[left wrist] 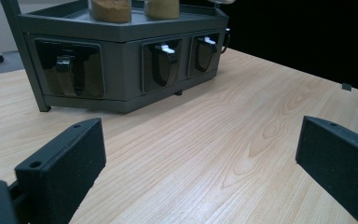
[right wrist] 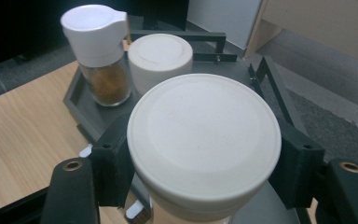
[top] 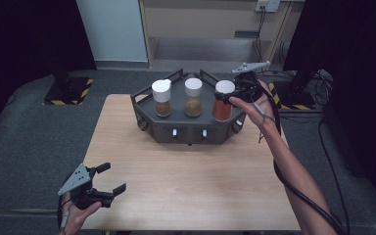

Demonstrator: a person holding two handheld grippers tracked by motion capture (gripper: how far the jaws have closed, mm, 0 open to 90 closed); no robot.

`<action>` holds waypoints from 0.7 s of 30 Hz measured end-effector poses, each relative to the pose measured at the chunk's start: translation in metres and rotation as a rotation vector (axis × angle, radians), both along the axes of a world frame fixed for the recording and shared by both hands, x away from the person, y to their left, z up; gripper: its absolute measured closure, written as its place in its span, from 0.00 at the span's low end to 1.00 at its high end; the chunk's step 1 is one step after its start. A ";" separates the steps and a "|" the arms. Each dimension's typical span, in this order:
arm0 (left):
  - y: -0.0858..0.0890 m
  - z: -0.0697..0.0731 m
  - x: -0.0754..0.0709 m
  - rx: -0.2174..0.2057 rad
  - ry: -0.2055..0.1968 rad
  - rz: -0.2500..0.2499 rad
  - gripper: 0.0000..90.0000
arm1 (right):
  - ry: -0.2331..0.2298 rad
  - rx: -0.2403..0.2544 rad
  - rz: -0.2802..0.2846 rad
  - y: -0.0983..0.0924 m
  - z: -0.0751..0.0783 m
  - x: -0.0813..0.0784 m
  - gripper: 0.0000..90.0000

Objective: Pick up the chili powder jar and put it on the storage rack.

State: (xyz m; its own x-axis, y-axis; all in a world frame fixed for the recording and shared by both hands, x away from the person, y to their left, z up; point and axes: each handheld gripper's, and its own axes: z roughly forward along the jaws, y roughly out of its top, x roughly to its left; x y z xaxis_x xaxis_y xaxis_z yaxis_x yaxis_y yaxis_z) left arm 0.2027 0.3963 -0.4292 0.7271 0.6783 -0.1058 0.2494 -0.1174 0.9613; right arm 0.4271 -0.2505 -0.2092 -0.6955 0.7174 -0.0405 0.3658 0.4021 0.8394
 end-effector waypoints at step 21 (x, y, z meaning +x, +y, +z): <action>0.000 -0.001 0.001 -0.003 0.003 -0.003 0.01 | 0.012 0.019 -0.079 0.004 -0.012 0.032 0.38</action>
State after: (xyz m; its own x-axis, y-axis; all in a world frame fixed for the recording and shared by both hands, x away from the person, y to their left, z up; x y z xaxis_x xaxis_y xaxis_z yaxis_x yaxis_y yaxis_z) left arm 0.2036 0.3966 -0.4299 0.7286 0.6760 -0.1103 0.2523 -0.1153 0.9608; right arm 0.4595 -0.2465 -0.2216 -0.6371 0.7705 -0.0187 0.4056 0.3559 0.8419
